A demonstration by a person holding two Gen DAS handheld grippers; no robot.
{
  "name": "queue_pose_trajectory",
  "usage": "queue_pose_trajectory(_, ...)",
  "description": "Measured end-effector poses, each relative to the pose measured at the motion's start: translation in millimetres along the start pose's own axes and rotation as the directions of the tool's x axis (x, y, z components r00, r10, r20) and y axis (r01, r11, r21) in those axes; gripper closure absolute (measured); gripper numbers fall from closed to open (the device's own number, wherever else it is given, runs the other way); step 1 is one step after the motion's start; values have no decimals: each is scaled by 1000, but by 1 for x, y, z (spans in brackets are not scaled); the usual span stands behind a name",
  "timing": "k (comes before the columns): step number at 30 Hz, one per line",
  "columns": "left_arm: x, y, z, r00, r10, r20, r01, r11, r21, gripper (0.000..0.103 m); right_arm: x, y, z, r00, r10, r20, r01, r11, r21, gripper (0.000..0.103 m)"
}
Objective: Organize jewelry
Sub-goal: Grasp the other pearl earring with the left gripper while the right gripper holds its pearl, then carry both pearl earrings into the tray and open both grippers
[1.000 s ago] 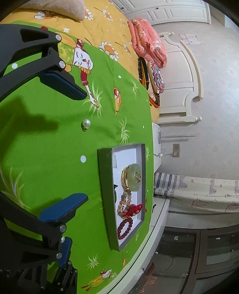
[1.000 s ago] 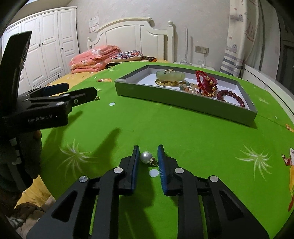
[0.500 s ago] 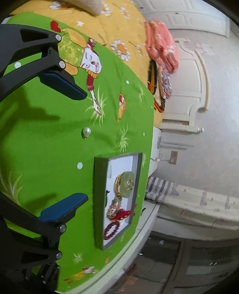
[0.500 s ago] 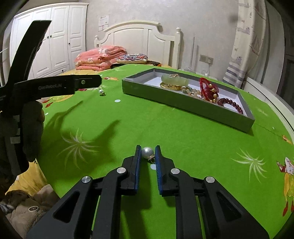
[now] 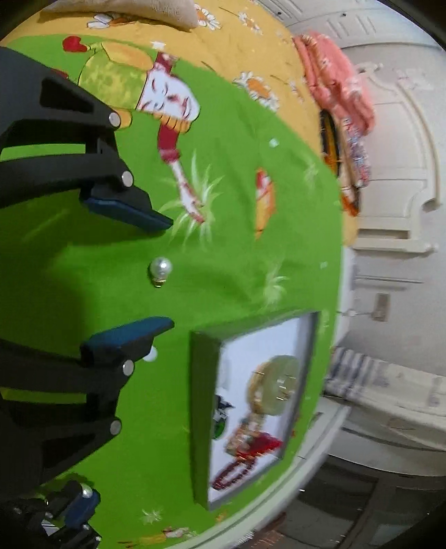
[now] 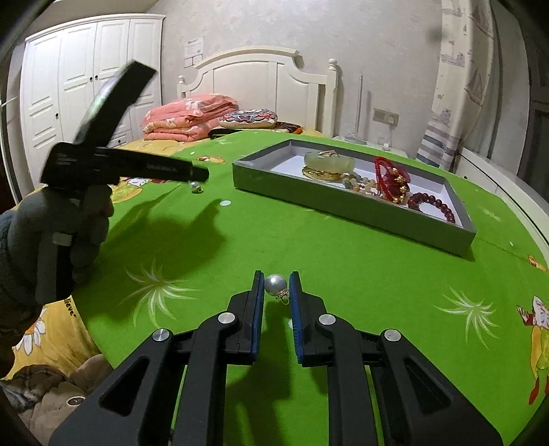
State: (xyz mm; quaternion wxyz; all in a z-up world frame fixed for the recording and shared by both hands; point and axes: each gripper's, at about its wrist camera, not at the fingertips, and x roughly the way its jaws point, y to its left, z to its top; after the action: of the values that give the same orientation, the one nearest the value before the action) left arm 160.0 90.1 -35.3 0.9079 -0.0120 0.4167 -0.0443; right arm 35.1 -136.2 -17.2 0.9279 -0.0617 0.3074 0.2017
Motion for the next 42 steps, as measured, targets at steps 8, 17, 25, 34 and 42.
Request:
queue_pose_trajectory(8,6,-5,1,1000,28,-8,-28,999,42,88,1,2,-1,1000,12,-6,-12,1000,-3,88)
queue_pose_trajectory(17,-10,-11,-8,998,-1,65,-4,997,75,88,0,3,-1,1000,7,1,-7,1000,1,88)
queue_pose_trajectory(25,-39,-37,-19,987,-69,149,54,993,102,88,-4,-8,2,1000,-20,20,19,999,46,88)
queue_pose_trajectory(34,-49,-76,-20,976,-100,194,69,985,159,88,-10,-32,12,997,-60,42,55,992,114,88)
queue_pose_trajectory(42,-47,-88,-3,971,-105,215,71,985,156,88,-8,-39,39,995,-89,45,85,992,91,88)
